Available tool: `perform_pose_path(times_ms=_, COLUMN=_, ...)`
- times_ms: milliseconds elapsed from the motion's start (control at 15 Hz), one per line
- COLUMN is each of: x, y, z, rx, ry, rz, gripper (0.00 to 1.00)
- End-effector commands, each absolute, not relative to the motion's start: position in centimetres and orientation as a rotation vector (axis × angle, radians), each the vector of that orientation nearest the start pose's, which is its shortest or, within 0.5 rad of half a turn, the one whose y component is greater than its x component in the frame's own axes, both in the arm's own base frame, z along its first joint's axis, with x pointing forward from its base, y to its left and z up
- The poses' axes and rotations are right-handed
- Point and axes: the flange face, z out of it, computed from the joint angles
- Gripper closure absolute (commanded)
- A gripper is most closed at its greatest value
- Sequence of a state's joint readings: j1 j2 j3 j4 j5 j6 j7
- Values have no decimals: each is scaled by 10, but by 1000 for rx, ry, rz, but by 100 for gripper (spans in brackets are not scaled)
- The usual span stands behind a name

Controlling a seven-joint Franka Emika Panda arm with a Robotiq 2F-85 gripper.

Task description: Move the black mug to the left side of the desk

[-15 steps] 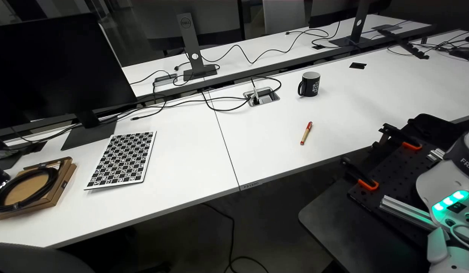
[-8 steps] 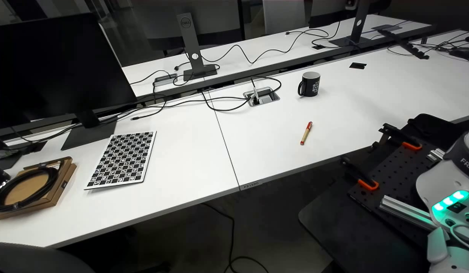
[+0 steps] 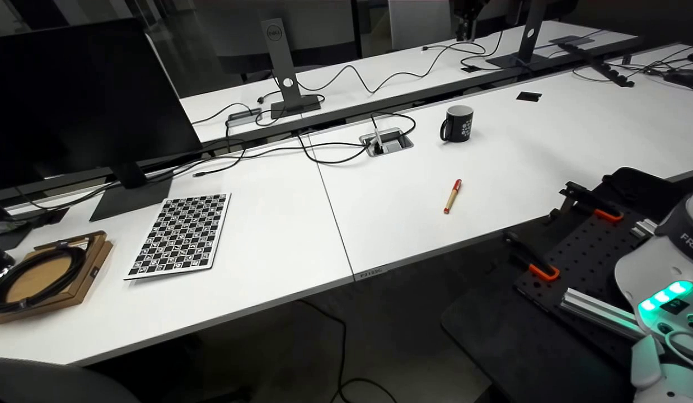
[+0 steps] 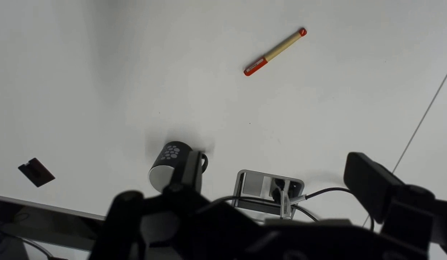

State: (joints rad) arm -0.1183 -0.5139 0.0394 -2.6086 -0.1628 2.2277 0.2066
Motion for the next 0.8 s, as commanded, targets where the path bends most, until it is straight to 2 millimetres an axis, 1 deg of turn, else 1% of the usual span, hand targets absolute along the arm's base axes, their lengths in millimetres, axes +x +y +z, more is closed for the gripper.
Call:
perform_pose_path(times_ms=0, x=390, y=-36, z=436, rx=-3263, ry=323, rz=-234, gripper=0)
perform_pose_path(times_ms=200, x=389, y=-35, z=440, rx=-3262, ry=321, rz=-252, gripper=0)
perform_pose_path(times_ms=267, x=390, y=-36, z=438, rx=-3262, ry=376, rz=-243, gripper=0)
perform_pose_path(times_ms=400, x=395, y=-30, z=436, rx=-3248, ry=487, rz=-248, gripper=0)
perform_pose_path(times_ms=533, x=403, y=-15, z=435, rx=-3189, ry=587, rz=-272, gripper=0)
perform_pose_path(times_ms=733, x=422, y=13, z=430, rx=-3125, ry=670, rz=-312, gripper=0)
